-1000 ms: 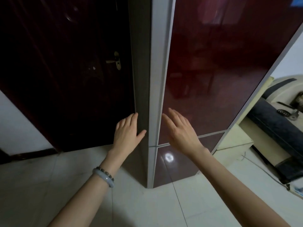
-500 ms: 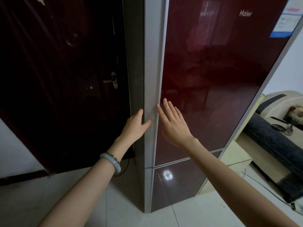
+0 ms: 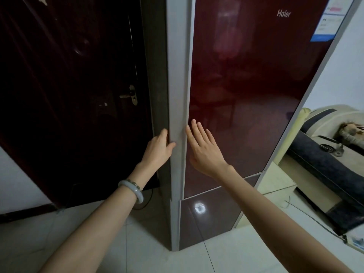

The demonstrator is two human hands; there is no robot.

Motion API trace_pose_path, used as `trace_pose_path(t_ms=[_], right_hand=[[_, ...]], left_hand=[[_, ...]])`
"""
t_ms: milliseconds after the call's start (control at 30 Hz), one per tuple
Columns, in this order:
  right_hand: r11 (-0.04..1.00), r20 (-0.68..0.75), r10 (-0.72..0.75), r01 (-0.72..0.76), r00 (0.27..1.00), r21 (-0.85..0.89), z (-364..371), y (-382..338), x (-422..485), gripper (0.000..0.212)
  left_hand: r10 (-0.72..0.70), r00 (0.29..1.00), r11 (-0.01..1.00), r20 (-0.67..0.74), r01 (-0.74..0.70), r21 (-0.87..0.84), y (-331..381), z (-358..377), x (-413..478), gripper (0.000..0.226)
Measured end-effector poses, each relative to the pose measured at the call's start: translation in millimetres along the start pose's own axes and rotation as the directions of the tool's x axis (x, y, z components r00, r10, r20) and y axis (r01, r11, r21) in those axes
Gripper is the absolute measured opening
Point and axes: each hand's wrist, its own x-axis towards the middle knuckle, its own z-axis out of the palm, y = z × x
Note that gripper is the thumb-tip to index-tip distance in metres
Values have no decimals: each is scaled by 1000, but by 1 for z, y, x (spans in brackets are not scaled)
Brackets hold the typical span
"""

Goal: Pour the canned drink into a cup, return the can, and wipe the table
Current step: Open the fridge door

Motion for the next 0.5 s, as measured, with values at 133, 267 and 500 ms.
trace_pose_path(t_ms=[133,267,500], right_hand=[[1000,-20,12,-12,1000,22,-7,0,-35,79],[996,-26,53,-51,998,78,-20,-2,-67,84],[983,-29,141,-137,990,125,-37,-8,-127,97]], left_hand=[[64,996,995,60,-59,-81,10,-1,-31,34],[136,988,986,70,-128,-109,28,0,-60,24],[264,954,956,142,-240,-167,57,10,-108,25]])
